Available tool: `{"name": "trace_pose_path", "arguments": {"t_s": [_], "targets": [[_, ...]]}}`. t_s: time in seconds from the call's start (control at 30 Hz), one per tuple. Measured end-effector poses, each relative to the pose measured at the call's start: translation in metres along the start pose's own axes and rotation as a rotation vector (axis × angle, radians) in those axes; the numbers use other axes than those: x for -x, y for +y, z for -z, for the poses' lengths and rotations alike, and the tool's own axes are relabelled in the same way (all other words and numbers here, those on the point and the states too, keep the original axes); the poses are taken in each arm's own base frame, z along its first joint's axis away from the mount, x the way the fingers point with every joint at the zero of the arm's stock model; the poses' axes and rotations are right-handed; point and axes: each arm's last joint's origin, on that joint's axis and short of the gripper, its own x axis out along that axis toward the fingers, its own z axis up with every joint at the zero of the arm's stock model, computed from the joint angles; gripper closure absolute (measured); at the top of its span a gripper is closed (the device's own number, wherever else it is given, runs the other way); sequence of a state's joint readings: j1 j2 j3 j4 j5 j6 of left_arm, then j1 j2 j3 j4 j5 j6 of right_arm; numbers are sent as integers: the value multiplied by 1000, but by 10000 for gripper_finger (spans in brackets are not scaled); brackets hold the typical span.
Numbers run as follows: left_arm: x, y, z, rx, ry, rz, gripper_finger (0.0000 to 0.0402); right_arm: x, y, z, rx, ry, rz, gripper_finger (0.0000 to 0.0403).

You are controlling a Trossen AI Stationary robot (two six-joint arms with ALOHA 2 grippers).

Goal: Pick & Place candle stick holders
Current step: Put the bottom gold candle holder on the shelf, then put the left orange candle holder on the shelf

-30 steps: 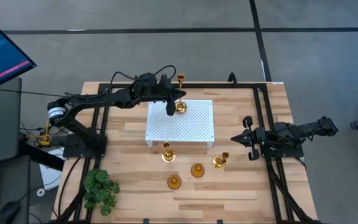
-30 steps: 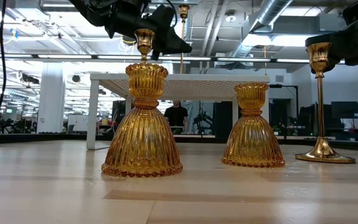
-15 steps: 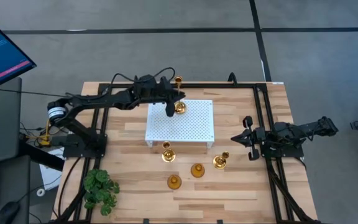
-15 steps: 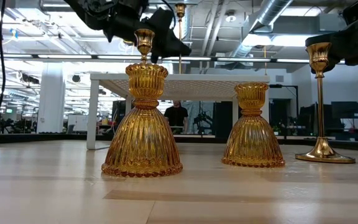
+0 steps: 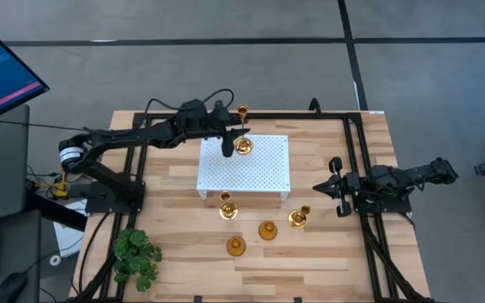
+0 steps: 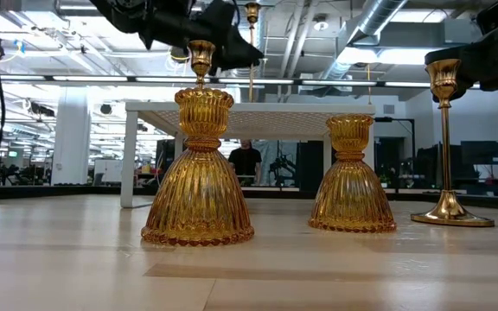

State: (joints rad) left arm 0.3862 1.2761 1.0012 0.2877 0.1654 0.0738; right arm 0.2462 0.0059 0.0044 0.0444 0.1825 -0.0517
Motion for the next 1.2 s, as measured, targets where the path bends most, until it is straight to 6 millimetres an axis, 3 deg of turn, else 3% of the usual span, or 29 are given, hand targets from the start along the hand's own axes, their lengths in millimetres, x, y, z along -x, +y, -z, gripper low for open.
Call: {"name": "trace_pose_path", "arguments": {"t_s": [0.6,0.93,1.2], "targets": [[79,-12,-36,-10,71,34,243,0,0,0,0,0,-1,403],[120,-39,-39,52,141,448,271,0,0,0,0,0,-1,403],[132,-64,-39,94,168,770,318,0,0,0,0,0,-1,403]]}}
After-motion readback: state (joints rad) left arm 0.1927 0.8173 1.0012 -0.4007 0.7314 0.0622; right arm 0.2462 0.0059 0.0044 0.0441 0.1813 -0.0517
